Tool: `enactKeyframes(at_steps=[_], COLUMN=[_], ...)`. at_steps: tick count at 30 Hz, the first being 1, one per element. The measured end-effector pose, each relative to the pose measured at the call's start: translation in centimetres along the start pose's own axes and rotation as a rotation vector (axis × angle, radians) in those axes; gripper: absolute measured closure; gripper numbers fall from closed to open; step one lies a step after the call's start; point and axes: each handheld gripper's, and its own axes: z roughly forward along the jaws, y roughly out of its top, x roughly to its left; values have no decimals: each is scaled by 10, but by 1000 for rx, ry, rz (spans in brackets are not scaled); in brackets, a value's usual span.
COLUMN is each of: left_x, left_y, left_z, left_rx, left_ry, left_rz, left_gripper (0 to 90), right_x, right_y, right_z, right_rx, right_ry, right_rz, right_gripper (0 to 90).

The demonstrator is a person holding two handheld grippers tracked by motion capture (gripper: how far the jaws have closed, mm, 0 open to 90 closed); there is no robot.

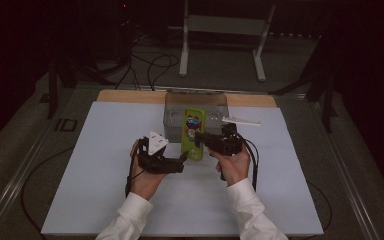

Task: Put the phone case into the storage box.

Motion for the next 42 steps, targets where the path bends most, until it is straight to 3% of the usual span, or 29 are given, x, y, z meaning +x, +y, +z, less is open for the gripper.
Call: enactKeyframes(at_steps=[3,11,13,29,42], left_x=[5,23,29,70,93], left_y=[-1,-7,-11,-44,-87], left_z=[-6,-18,-23,-59,-84], left_rx=[-4,5,13,-20,-38], left_ry=[27,33,55,78,89], left_rz=[42,61,78,61,-3], left_gripper=[1,1,1,1,1], right_x=[0,1,1,5,3], right_y=[1,3,4,10,20], right_z=[0,0,0,-1,-4], right_rx=[5,16,17,30,36], right_ry=[-4,-6,-5,-7,-29], right_rz=[-6,-14,-18,-29,-29], right_gripper=[779,779,779,779,778])
